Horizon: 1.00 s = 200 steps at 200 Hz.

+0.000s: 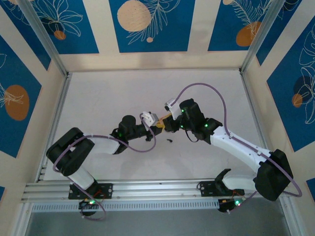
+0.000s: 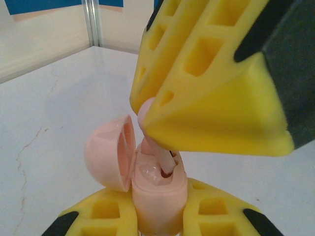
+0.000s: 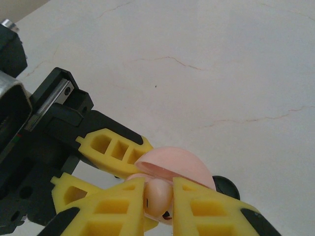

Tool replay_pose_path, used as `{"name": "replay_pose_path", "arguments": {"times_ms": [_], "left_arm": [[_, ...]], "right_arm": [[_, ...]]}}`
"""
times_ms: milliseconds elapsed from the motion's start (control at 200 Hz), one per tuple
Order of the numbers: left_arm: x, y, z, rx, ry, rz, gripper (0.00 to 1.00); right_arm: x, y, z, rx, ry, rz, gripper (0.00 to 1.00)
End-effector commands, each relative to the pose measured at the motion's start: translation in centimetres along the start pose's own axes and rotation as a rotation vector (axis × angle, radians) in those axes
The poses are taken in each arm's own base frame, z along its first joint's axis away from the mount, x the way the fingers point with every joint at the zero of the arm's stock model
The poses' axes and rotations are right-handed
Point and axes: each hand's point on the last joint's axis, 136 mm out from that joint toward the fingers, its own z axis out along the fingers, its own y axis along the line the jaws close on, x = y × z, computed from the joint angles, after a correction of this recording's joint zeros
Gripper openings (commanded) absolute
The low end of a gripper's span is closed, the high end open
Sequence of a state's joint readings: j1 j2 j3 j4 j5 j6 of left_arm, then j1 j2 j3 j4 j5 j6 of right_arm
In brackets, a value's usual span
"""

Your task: Insert wireless bluetooth earbuds into charging case

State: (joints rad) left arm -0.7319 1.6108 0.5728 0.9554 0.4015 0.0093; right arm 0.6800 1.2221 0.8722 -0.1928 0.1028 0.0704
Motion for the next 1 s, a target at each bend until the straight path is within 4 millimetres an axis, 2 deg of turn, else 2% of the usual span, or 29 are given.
{"name": "replay_pose_path", "arguments": {"times_ms": [0,170,375,510,785,995], "left_arm": [[-4.2,-1.0,-0.6,0.031,-0.134,0.064,0.04],[-4.3,-1.1,-0.6,0.034,-0.139,0.062,0.04],[-4.5,-1.1,-0.7,0.034,-0.143,0.067,0.04],[-4.5,-1.1,-0.7,0.032,-0.141,0.068,0.04],[-4.5,-1.1,-0.8,0.032,-0.137,0.077,0.04],[-4.5,-1.1,-0.8,0.029,-0.134,0.079,0.04]], "right_arm": [[2.8,0.1,0.6,-0.023,0.084,0.021,0.18],[2.4,0.5,0.8,-0.044,0.067,0.030,0.18],[3.6,0.4,1.1,-0.024,0.117,0.009,0.18],[4.4,-0.5,0.8,0.030,0.151,-0.014,0.18],[3.6,-1.2,0.5,0.067,0.140,-0.033,0.18],[4.1,-1.5,0.5,0.081,0.156,-0.040,0.18]]}}
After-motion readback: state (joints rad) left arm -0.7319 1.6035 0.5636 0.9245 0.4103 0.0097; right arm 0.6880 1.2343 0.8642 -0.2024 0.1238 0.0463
